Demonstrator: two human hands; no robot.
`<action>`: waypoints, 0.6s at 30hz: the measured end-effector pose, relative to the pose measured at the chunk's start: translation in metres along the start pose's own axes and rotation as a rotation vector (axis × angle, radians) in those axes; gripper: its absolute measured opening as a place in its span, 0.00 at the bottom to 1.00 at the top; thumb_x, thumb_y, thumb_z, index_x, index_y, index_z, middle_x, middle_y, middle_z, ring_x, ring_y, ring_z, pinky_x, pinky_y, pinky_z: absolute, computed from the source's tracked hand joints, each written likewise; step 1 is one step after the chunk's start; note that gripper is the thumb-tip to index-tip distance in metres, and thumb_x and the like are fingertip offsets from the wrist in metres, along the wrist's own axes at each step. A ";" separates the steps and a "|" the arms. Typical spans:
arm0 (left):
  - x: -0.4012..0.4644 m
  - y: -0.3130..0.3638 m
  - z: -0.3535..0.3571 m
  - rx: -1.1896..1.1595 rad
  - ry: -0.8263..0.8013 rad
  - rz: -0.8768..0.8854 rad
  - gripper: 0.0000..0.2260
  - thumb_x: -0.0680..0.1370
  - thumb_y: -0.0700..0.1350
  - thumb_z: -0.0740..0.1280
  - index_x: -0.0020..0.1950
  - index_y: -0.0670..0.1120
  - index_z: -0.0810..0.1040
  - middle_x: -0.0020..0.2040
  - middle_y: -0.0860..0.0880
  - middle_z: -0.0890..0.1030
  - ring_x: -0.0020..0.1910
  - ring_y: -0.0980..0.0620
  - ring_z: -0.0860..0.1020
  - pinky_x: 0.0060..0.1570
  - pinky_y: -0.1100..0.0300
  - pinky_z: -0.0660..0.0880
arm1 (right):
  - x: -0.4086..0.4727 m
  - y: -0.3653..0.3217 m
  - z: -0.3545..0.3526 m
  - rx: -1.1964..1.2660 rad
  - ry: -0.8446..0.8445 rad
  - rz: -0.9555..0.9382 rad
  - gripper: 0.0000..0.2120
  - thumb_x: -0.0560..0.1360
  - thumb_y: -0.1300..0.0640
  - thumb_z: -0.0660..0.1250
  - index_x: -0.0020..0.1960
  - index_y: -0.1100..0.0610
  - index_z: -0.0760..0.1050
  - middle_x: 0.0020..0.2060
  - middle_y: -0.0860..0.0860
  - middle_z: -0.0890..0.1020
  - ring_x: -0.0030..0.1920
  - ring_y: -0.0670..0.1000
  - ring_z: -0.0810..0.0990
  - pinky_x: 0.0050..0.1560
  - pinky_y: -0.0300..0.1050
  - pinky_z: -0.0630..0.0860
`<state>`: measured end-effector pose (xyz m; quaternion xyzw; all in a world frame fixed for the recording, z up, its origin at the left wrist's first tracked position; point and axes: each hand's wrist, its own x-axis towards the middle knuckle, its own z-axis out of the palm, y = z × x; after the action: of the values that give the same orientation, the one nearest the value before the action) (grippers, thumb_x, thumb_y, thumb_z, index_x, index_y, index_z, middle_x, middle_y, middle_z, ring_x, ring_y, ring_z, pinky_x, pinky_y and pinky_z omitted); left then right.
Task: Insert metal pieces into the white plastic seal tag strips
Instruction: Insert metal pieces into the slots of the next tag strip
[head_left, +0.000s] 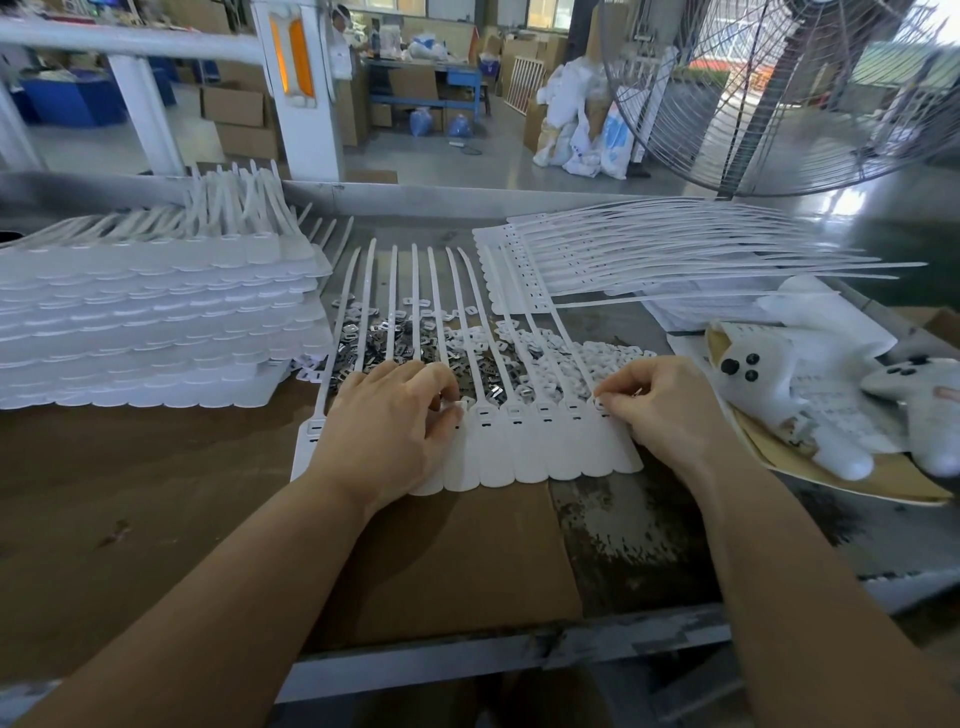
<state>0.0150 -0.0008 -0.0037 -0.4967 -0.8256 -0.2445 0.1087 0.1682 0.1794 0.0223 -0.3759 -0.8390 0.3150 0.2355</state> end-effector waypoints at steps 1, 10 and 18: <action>0.000 0.000 0.000 0.002 -0.003 -0.001 0.06 0.77 0.51 0.60 0.51 0.51 0.74 0.46 0.55 0.77 0.50 0.51 0.72 0.52 0.55 0.66 | 0.000 -0.001 0.000 0.000 -0.004 0.002 0.06 0.72 0.63 0.68 0.40 0.55 0.82 0.33 0.41 0.77 0.33 0.40 0.72 0.33 0.33 0.65; 0.001 0.000 0.001 0.008 0.006 -0.003 0.06 0.78 0.51 0.61 0.51 0.52 0.74 0.47 0.55 0.77 0.50 0.52 0.73 0.52 0.56 0.65 | 0.004 -0.008 -0.001 -0.011 -0.041 0.050 0.06 0.69 0.65 0.72 0.38 0.55 0.82 0.39 0.49 0.82 0.37 0.44 0.76 0.40 0.42 0.74; 0.001 0.000 0.000 0.014 0.003 0.000 0.06 0.78 0.49 0.62 0.52 0.51 0.76 0.49 0.53 0.76 0.51 0.50 0.73 0.51 0.56 0.65 | 0.012 -0.021 -0.008 0.046 -0.113 0.257 0.04 0.69 0.66 0.72 0.41 0.59 0.81 0.32 0.49 0.77 0.30 0.44 0.72 0.23 0.33 0.67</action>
<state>0.0147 0.0001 -0.0033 -0.4956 -0.8271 -0.2397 0.1136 0.1556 0.1809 0.0450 -0.4566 -0.7883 0.3825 0.1543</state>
